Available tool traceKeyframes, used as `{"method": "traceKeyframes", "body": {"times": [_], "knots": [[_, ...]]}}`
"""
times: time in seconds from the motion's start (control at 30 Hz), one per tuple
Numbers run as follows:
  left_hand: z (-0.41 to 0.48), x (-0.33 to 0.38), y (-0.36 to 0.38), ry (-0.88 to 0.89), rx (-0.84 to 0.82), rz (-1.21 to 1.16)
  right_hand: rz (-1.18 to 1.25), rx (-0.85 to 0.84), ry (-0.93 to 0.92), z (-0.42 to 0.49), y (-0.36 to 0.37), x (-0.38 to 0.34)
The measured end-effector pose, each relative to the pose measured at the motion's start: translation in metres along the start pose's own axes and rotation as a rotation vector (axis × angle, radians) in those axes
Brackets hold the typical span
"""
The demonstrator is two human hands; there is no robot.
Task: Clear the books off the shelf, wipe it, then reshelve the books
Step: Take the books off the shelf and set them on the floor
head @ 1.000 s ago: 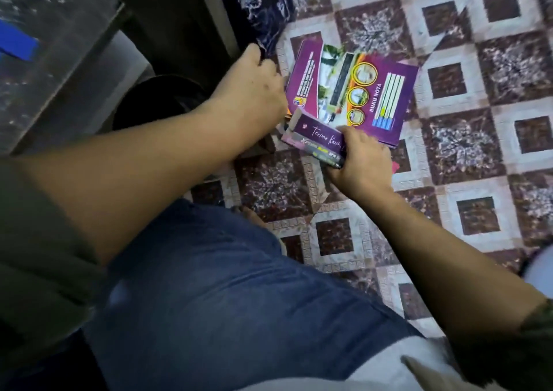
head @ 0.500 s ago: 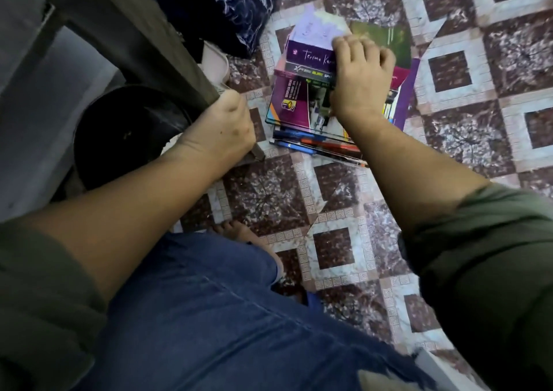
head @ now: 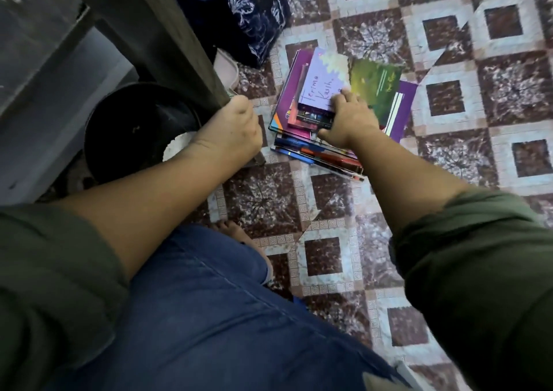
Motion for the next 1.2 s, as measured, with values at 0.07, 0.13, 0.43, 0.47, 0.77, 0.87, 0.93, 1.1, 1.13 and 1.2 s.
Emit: {"method": "traceKeyframes", "body": {"times": [0.07,0.13,0.43,0.47,0.77,0.87,0.93,1.1,1.13,1.2], "knots": [[-0.009,0.003,-0.028,0.008,0.078,-0.206,-0.013,-0.064,-0.021,-0.013,-0.014,-0.016],[-0.032,0.009,-0.031,0.033,0.050,-0.495,0.029,-0.082,-0.096,-0.037,-0.025,-0.040],[-0.273,-0.073,0.052,-0.970,-0.308,-1.087,0.106,-0.110,-0.649,-0.151,-0.100,-0.248],[-0.306,-0.076,0.052,-1.066,-0.297,-1.110,0.091,-0.118,-0.700,-0.162,-0.109,-0.273],[-0.574,-0.092,0.006,-1.686,0.187,-0.717,-0.013,-0.023,-1.091,-0.283,-0.156,-0.471],[-0.638,-0.093,-0.007,-1.806,0.292,-0.524,-0.030,0.022,-1.181,-0.323,-0.162,-0.519],[-0.659,-0.093,-0.005,-1.795,0.233,-0.447,-0.008,0.055,-1.240,-0.348,-0.162,-0.547],[-0.656,-0.084,-0.007,-1.731,0.135,-0.317,0.060,0.139,-1.345,-0.387,-0.157,-0.594],[-0.657,-0.083,-0.009,-1.732,0.113,-0.276,0.059,0.151,-1.357,-0.391,-0.154,-0.600],[-0.669,-0.084,-0.010,-1.771,0.069,-0.206,0.065,0.181,-1.390,-0.397,-0.152,-0.614]]}}
Point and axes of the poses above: each hand's wrist, its own z-axis towards the middle knuckle, its own y-axis out of the palm, x = y × z, the point moved 7 cm from there along z, towards the middle knuckle, and after that the axes turned 5 degrees about x, right-handed, at the moved point
